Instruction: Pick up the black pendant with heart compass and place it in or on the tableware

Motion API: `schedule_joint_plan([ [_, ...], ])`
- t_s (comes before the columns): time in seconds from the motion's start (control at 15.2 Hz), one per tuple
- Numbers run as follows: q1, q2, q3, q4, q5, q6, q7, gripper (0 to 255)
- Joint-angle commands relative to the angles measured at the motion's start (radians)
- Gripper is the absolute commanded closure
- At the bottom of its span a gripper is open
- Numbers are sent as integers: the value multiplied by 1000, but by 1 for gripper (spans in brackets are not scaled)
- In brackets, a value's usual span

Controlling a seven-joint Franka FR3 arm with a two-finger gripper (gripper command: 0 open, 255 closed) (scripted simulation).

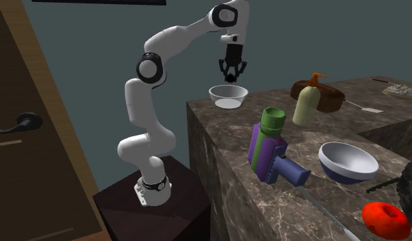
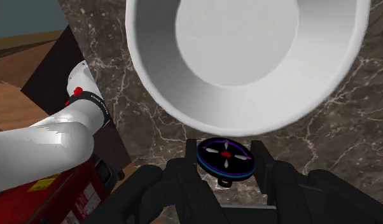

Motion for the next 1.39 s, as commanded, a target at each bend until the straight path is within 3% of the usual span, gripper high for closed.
schedule_joint_plan([
  [0.0, -117, 4, 148, 87, 24, -25, 60, 255],
  [0.13, -248, -27, 269, 183, 75, -61, 98, 255],
  [0.2, -340, -58, 341, 261, 120, -92, 122, 255],
  [0.53, -165, -51, 229, 82, 89, 13, 115, 255],
  [0.86, -41, -57, 147, -58, 77, 101, 108, 255],
  [1.06, 14, -69, 107, -129, 80, 146, 101, 255],
  [1.32, 14, -69, 107, -129, 81, 146, 101, 255],
])
